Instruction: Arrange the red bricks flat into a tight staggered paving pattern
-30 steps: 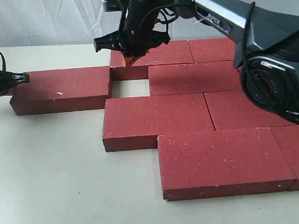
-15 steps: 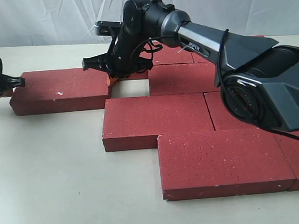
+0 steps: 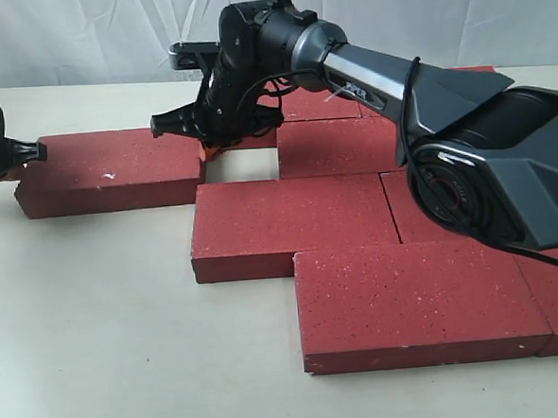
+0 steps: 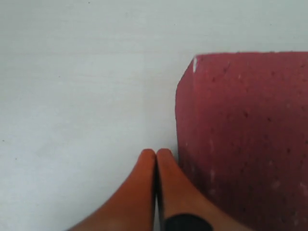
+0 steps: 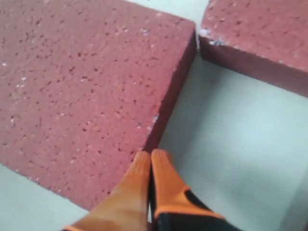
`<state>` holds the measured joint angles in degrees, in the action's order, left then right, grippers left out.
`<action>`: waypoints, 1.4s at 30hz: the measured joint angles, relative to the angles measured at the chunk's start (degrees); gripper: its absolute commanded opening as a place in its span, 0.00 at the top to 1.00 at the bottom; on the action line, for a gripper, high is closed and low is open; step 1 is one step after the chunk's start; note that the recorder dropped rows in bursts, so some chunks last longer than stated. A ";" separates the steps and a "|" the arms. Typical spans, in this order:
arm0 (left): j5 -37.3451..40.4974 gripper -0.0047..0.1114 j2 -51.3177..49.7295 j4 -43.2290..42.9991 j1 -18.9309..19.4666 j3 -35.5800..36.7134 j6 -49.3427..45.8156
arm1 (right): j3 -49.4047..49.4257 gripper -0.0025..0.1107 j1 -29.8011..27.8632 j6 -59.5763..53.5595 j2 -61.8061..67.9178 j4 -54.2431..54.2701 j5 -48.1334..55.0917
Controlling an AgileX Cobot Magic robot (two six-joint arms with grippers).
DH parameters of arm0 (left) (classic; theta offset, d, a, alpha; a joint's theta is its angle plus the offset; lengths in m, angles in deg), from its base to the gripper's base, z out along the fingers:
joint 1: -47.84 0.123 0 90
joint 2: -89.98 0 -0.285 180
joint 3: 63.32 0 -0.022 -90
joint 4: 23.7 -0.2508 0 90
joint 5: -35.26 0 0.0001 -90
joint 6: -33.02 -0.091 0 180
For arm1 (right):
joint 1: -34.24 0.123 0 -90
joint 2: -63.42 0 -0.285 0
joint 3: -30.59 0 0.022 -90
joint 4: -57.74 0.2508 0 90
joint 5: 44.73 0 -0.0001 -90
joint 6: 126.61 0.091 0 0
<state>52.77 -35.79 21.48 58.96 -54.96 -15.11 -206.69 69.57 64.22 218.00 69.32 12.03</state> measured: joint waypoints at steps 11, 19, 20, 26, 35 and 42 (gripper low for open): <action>-0.10 0.96 -2.28 0.11 0.00 0.00 0.00 | 0.00 0.98 0.10 2.67 1.35 -2.43 0.23; -0.32 0.96 -2.28 0.10 0.05 0.00 0.00 | 0.11 0.98 0.22 -1.19 2.48 3.94 0.46; -0.32 0.96 -2.28 0.10 0.16 0.00 0.00 | 0.11 0.98 0.22 -1.33 2.36 3.97 0.46; -0.32 0.96 -2.28 0.10 0.16 0.00 0.00 | 0.11 0.98 0.22 -1.64 1.49 4.32 1.03; 1.35 0.96 -2.28 1.41 0.16 0.00 0.05 | 0.11 0.98 0.22 -0.99 1.49 -1.67 4.59; 1.35 0.96 -2.62 1.41 0.16 0.00 0.05 | 0.11 0.98 0.22 -0.76 1.49 -1.31 1.77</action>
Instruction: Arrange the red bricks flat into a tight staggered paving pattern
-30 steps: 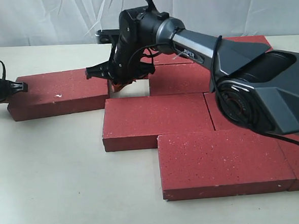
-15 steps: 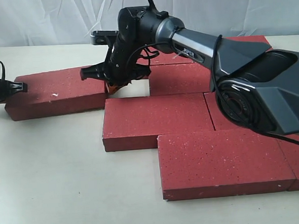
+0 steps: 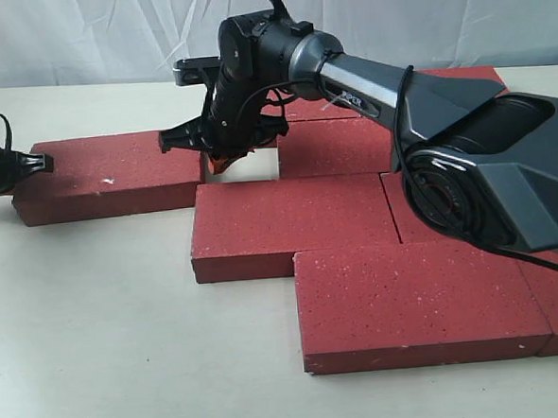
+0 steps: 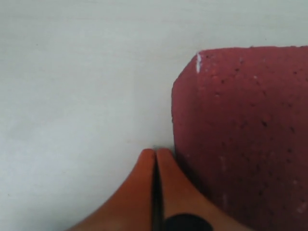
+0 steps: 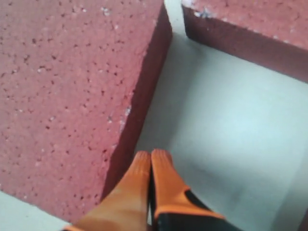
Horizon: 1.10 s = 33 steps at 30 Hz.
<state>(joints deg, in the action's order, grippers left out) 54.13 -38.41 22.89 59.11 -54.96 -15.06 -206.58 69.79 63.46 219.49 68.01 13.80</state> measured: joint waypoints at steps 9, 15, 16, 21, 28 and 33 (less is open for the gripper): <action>0.00 0.96 -0.11 0.00 0.00 0.00 0.00 | 0.00 0.98 0.00 -2.83 0.00 3.93 0.01; 0.00 0.96 -0.11 0.00 0.00 0.00 -0.11 | 0.00 0.98 0.00 -3.22 0.00 3.93 1.07; 0.00 0.96 -0.11 0.00 0.00 0.00 -0.11 | 0.00 0.98 0.00 -3.34 0.00 4.02 1.48; 0.00 0.96 -0.11 0.00 0.00 0.00 -0.11 | 0.00 0.98 0.00 -3.44 0.00 4.15 3.05; 0.00 0.96 -0.11 0.00 -0.59 0.00 -0.23 | 0.00 0.98 0.00 -2.17 0.00 1.25 3.27; 0.00 0.96 -0.11 0.11 -1.39 -0.13 -0.48 | 0.00 0.98 0.00 4.06 0.00 -6.93 3.90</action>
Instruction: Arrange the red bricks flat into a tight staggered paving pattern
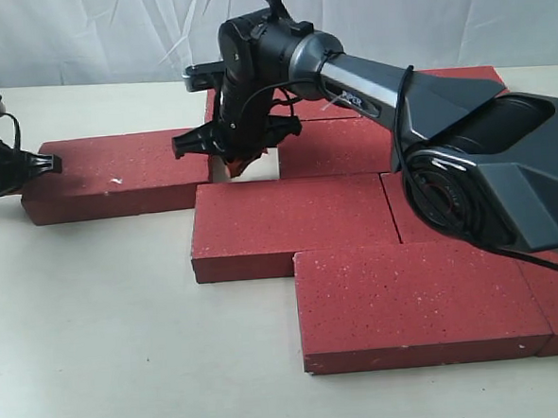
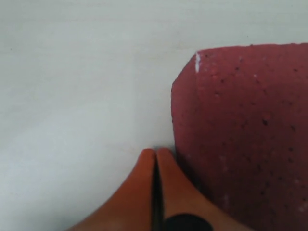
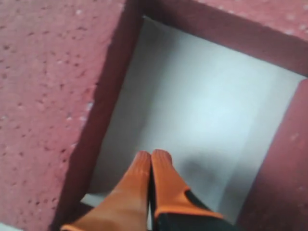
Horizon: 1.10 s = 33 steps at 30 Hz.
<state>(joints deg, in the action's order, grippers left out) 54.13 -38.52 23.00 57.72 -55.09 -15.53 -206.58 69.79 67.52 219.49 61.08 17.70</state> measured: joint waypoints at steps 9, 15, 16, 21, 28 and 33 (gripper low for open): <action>-0.39 0.96 -0.10 0.00 -0.10 0.00 -0.23 | 0.00 0.98 0.00 6.55 0.00 -6.31 0.33; -1.75 0.96 -0.08 4.11 -0.10 0.00 -3.66 | 0.00 0.98 0.00 7.37 -1.63 -7.12 -0.14; -1.75 0.96 -0.08 5.10 -0.10 0.00 -4.81 | 0.00 0.98 0.00 7.37 -2.13 -7.16 -0.56; -1.50 0.96 -0.08 10.38 -0.10 0.00 -9.20 | 0.00 0.98 -0.35 7.67 -5.06 -7.16 -2.17; -0.03 0.96 -0.23 15.72 -0.10 0.00 -14.00 | 0.00 0.98 -2.33 8.38 -7.12 -7.02 -2.30; 1.43 0.96 -1.79 16.97 -0.10 -0.62 -14.63 | 0.00 0.98 -2.73 8.38 -7.30 -7.02 -2.30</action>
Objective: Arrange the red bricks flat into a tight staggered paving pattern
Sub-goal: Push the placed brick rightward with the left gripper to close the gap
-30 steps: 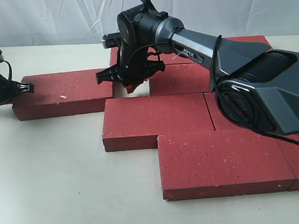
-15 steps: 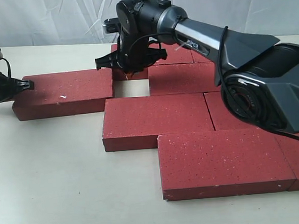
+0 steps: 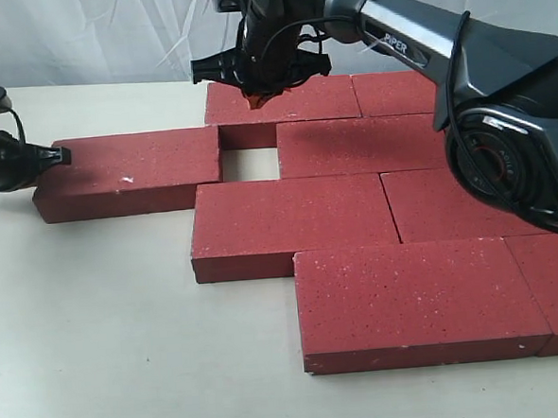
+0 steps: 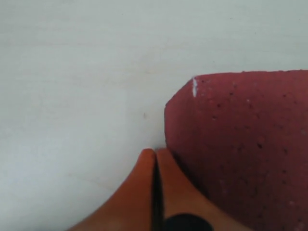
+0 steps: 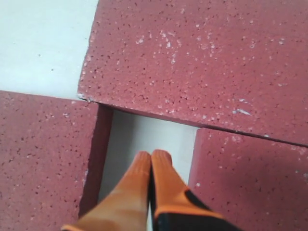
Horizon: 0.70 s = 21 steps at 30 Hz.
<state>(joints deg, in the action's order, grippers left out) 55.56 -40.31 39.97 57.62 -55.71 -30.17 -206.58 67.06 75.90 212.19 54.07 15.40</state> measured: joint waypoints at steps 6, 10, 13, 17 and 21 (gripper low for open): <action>2.82 0.96 -1.66 2.28 0.00 -1.98 -0.27 | 0.00 0.98 0.00 0.11 0.00 0.39 0.11; 4.75 0.96 -2.12 2.43 0.00 -2.71 -0.27 | 0.00 0.98 0.00 0.11 0.00 0.39 0.20; 5.65 0.96 -2.21 2.55 0.00 -2.91 -0.27 | 0.00 0.98 0.00 0.11 0.00 0.39 0.20; 5.65 0.96 -2.21 2.91 -0.74 -2.91 -0.27 | 0.00 0.98 0.00 0.11 0.00 0.39 0.20; 5.87 0.96 -2.21 3.12 -2.22 -2.91 -0.27 | 0.00 0.98 0.00 0.11 0.00 0.39 0.23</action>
<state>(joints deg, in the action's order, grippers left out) 61.43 -42.52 43.09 55.40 -58.62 -30.44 -206.58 67.06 76.01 212.19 54.46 15.63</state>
